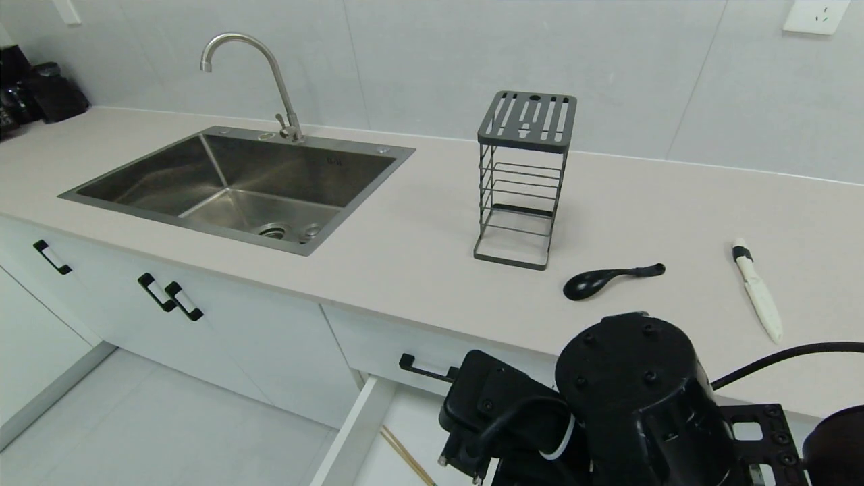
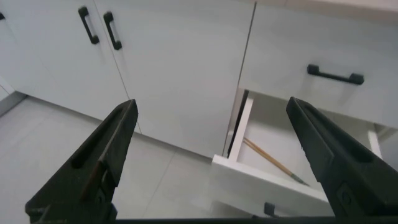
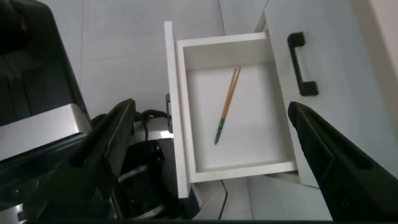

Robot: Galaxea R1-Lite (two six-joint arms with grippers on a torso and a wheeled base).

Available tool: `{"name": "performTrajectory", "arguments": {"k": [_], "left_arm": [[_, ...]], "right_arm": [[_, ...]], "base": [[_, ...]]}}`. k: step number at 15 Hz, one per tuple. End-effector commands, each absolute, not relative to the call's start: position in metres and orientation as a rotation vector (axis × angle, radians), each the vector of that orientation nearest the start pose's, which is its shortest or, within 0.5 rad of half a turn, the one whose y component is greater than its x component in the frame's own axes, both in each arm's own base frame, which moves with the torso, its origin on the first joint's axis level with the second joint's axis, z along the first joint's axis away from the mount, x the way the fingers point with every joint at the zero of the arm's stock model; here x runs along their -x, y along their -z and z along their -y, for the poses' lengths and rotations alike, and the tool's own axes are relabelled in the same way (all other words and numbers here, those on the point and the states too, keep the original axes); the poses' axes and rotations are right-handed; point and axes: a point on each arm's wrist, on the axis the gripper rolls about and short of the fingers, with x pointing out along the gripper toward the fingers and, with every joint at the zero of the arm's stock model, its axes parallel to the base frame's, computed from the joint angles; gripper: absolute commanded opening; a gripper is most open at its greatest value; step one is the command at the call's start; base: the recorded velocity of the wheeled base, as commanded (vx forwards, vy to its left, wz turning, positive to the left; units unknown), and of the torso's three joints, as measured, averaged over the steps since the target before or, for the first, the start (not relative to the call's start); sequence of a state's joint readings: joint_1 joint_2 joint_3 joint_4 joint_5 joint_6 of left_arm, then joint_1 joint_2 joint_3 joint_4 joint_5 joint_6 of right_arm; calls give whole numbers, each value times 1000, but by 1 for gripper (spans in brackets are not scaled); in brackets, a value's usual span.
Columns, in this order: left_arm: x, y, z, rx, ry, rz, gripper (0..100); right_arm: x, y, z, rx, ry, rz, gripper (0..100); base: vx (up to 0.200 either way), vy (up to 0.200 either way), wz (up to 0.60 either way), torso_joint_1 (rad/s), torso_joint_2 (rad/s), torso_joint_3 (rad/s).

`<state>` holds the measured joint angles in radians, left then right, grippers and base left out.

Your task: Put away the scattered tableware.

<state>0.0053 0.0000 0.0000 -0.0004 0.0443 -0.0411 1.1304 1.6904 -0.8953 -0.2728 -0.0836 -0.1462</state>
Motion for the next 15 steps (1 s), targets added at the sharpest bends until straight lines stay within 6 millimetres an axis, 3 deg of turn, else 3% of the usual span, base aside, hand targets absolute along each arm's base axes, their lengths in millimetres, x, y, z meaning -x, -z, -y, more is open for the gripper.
{"name": "performTrajectory", "arguments": {"k": [1, 7, 10, 15], "left_arm": [[23, -76, -1, 41, -51, 3, 100], [23, -76, -1, 41, -51, 3, 100], [23, -76, -1, 41, -51, 3, 100], [23, -76, -1, 41, -51, 4, 100]], "right_arm": [[-136, -173, -276, 437, -1064, -379, 100], [-151, -165, -280, 472, -1114, -487, 100], [-166, -164, -276, 523, -1184, -500, 100], [-188, -167, -254, 493, -1076, -561, 100]], "base": [[0, 0, 0, 281, -520, -242], [0, 0, 0, 261, -495, -237], [0, 0, 0, 56, -108, -53], [0, 0, 0, 0, 0, 0]]}}
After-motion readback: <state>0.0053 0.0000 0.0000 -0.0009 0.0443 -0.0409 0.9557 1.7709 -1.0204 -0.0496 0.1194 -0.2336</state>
